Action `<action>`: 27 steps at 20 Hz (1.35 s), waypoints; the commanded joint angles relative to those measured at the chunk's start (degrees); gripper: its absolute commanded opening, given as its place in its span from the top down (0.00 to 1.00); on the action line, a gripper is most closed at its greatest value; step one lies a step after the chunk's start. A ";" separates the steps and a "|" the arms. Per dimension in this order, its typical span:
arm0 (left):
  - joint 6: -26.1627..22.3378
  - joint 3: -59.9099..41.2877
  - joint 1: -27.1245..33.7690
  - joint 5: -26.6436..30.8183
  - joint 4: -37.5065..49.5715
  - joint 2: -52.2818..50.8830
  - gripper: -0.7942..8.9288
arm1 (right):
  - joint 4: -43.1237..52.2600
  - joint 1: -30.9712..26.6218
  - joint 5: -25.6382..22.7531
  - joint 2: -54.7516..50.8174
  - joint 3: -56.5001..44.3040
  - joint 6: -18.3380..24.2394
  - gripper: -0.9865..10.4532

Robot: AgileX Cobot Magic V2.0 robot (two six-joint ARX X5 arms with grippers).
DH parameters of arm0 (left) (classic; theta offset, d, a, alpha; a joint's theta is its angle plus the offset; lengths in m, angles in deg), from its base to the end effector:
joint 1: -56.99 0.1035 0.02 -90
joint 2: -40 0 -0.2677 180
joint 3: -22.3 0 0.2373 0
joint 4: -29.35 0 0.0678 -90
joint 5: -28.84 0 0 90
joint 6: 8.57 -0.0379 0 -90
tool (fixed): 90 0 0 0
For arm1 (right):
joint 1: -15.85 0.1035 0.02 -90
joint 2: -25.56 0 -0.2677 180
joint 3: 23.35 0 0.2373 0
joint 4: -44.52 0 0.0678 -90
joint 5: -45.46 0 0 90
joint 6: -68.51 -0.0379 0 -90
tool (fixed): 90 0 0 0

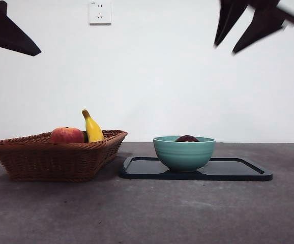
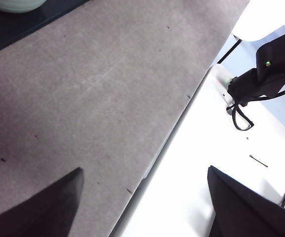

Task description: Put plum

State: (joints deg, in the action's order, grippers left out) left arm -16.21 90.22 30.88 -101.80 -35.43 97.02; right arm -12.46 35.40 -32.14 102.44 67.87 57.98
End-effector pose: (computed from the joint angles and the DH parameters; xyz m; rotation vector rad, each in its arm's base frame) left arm 0.1366 -0.0944 0.2949 -0.0166 0.9097 -1.1362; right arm 0.2482 0.0968 0.3520 0.1236 0.7982 0.4604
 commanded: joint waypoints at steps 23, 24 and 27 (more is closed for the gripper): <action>-0.68 0.63 -0.22 -0.33 0.44 0.28 0.50 | -9.07 12.11 0.39 -44.52 -32.44 0.57 0.73; -0.68 0.63 -0.22 -0.33 0.44 0.28 0.50 | -9.01 12.09 1.20 -44.52 -32.44 0.48 0.73; -0.66 0.63 -0.22 -0.33 0.42 0.28 0.50 | -9.01 12.11 1.29 -44.44 -32.44 0.39 0.73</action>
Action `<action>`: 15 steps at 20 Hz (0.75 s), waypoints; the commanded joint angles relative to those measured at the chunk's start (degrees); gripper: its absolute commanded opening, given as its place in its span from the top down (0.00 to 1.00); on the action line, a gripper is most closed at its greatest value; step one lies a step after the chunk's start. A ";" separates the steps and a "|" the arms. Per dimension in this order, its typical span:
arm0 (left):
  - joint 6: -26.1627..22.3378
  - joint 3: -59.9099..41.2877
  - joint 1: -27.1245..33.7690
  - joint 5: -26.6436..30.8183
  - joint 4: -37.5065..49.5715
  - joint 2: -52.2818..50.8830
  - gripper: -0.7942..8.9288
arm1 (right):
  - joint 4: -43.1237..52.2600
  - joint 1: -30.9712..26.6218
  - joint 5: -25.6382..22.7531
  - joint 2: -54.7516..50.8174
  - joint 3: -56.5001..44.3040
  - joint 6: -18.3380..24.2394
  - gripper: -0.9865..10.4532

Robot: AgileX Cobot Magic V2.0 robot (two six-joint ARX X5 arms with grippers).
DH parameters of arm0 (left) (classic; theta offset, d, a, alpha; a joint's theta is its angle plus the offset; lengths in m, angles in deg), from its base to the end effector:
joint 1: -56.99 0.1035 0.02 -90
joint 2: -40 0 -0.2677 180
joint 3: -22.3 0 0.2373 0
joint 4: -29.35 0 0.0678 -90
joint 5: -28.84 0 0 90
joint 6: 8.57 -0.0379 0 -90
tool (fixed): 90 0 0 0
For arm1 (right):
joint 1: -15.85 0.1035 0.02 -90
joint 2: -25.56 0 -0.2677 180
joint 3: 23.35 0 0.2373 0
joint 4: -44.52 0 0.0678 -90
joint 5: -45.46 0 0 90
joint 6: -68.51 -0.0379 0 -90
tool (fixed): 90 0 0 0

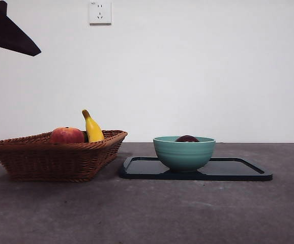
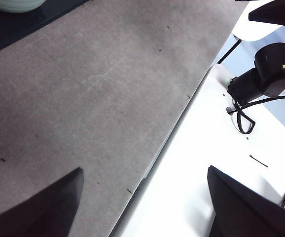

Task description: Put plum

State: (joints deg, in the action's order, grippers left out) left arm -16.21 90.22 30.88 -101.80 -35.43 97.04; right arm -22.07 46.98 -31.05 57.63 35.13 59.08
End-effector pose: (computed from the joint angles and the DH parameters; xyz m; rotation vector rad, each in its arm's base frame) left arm 0.1367 -0.0945 0.2949 -0.0166 0.9101 -1.1362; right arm 0.0687 0.0518 0.2837 0.0396 0.7687 0.6847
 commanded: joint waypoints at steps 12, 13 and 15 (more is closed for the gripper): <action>6.60 0.66 -0.39 0.33 9.51 0.26 0.50 | 0.59 0.50 0.20 0.37 0.31 -1.14 0.73; 9.25 0.68 -0.81 2.10 12.96 0.26 0.50 | 0.59 0.50 0.20 0.37 0.31 -1.14 0.73; 12.76 0.83 -2.23 6.51 18.99 0.50 0.50 | 0.59 0.50 0.20 0.37 0.31 -1.60 0.73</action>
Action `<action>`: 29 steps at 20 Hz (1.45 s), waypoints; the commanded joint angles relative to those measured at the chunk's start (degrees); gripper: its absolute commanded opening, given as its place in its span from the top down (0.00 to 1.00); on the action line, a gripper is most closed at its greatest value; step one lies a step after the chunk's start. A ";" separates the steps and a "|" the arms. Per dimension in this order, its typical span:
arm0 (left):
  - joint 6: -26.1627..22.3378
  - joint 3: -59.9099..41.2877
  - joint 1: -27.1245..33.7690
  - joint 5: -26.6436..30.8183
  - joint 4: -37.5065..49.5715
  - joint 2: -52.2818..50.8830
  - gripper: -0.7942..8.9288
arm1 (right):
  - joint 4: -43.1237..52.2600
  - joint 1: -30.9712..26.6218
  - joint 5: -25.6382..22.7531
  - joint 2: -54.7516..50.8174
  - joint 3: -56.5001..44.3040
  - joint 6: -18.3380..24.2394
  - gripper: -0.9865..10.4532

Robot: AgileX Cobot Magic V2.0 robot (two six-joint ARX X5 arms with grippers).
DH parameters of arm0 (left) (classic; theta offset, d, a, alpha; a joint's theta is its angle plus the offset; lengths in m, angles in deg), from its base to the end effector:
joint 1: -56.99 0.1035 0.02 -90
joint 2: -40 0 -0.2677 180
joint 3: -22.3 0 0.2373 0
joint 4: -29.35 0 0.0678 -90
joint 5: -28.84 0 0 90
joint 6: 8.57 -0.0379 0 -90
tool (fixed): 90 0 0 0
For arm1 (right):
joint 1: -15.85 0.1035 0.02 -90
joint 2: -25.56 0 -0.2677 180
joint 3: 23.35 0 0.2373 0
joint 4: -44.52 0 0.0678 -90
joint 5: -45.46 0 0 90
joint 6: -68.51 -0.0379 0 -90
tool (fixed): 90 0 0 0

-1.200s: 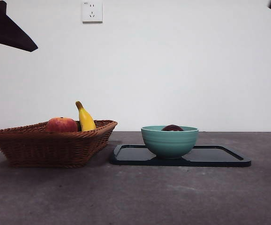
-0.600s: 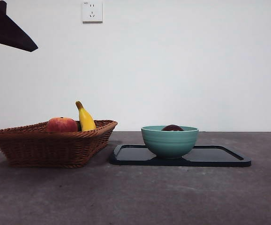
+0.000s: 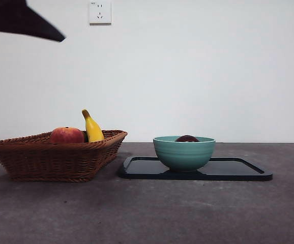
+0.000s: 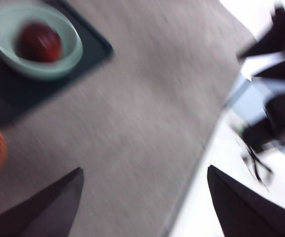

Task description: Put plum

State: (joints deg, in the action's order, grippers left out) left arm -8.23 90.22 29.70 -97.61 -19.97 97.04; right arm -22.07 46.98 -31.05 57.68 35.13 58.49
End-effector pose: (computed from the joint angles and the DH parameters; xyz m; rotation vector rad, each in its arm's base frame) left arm 0.1535 -0.1045 0.3118 -0.0614 0.7066 -1.0666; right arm 0.0689 0.0519 0.2836 0.0488 0.7731 0.6806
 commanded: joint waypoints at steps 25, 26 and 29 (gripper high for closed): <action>12.66 57.31 -10.71 25.79 -2.01 61.29 0.51 | 0.90 0.50 0.02 0.33 0.31 -1.42 0.73; 12.61 58.38 -11.02 26.23 -2.03 63.06 0.51 | 0.87 0.50 0.00 0.33 0.31 -1.42 0.73; 12.35 58.97 -11.45 27.52 -1.44 66.45 0.51 | 0.87 0.50 0.00 0.33 0.31 -1.55 0.73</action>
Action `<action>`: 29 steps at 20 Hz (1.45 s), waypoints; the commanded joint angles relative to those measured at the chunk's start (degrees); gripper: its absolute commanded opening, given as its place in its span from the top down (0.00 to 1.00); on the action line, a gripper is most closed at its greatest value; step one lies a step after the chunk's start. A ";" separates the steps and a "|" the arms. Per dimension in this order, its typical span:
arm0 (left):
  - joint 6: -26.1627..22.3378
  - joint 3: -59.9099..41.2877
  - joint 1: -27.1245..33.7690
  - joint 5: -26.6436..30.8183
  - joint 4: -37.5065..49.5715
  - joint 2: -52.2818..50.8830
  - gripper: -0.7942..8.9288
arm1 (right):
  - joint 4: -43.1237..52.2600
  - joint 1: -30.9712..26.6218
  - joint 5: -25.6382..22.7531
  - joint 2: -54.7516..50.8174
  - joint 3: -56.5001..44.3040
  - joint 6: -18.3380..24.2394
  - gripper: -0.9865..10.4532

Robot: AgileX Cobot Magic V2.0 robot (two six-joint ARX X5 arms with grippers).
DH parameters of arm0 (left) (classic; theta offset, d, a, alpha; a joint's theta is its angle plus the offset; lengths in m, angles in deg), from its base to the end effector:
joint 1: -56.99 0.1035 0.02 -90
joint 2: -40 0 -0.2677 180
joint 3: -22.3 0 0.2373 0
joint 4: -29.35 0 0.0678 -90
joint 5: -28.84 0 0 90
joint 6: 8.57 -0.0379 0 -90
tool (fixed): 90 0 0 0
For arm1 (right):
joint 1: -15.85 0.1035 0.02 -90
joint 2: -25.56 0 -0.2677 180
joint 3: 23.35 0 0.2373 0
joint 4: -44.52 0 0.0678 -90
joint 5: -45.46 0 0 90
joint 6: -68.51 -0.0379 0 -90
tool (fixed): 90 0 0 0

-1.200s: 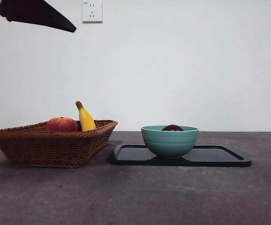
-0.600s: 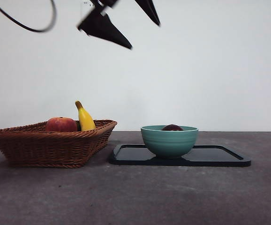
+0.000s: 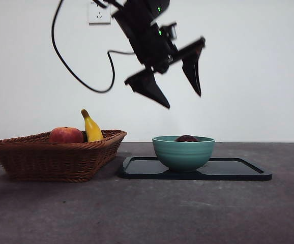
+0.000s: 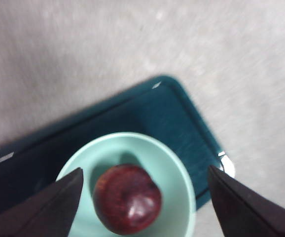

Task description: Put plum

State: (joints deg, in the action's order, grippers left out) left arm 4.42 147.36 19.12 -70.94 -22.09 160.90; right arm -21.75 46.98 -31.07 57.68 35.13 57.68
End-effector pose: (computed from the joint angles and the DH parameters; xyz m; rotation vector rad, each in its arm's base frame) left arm 0.3635 -0.2908 0.2732 0.0040 0.9044 -0.6833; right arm 0.0692 0.0521 0.2841 0.0625 0.7724 0.6759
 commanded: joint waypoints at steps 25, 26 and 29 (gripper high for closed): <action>-7.52 1.81 -3.15 5.79 -1.57 8.87 0.51 | 0.57 0.50 -0.02 0.33 0.31 -0.74 0.73; -7.56 1.81 -3.15 5.79 -1.92 9.05 0.51 | 0.55 0.50 -0.02 0.33 0.31 -0.74 0.73; -7.65 1.81 -3.15 5.77 -2.64 9.68 0.51 | 0.57 0.50 -0.02 0.33 0.31 -0.72 0.73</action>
State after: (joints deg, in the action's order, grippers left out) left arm -2.13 147.36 16.57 -65.43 -24.78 168.69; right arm -21.75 46.98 -31.09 57.68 35.13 57.57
